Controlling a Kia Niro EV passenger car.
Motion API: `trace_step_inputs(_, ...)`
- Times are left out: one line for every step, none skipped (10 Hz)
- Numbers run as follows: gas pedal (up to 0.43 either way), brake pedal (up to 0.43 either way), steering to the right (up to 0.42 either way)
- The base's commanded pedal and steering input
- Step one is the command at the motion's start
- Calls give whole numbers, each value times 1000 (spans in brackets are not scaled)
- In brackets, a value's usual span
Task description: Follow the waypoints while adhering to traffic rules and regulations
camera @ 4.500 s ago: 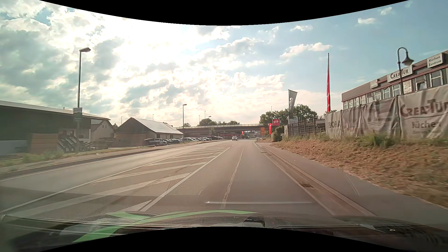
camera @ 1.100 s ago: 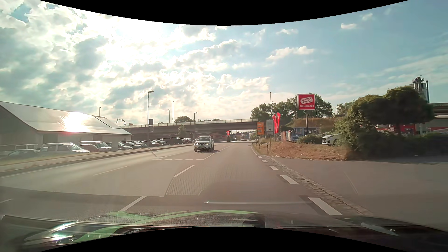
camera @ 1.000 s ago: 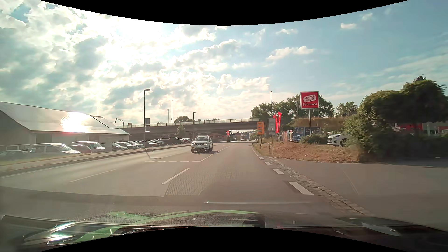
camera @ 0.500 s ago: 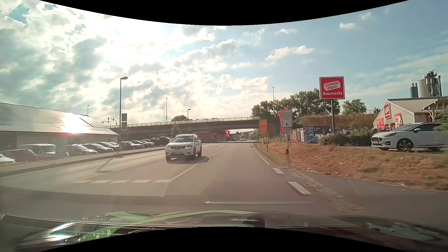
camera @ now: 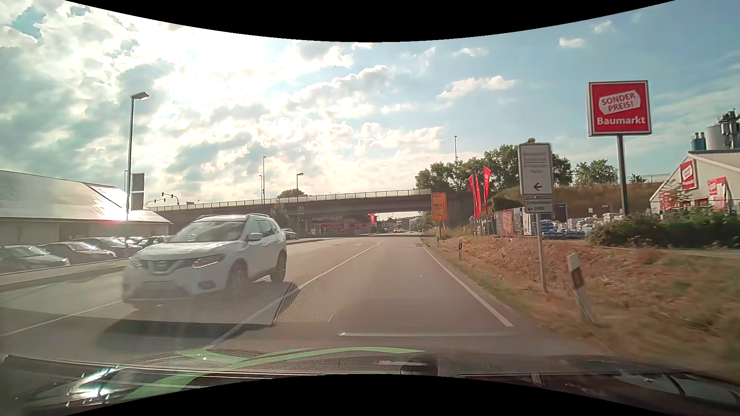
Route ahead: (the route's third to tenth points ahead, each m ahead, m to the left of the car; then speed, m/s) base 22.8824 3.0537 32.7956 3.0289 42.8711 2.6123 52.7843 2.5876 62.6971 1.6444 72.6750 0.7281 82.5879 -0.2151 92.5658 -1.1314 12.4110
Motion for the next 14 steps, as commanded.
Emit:
trace_step_inputs(209, 0, 6)
trace_step_inputs(209, 0, 6)
trace_step_inputs(209, 0, 6)
trace_step_inputs(209, 0, 7)
trace_step_inputs(209, 0, 7)
trace_step_inputs(209, 0, 7)
trace_step_inputs(209, 0, 7)
trace_step_inputs(209, 0, 7)
trace_step_inputs(209, 0, 6)
trace_step_inputs(177, 0, 6)
trace_step_inputs(138, 0, 6)
trace_step_inputs(138, 0, 6)
trace_step_inputs(138, 0, 6)
trace_step_inputs(157, 0, 6)
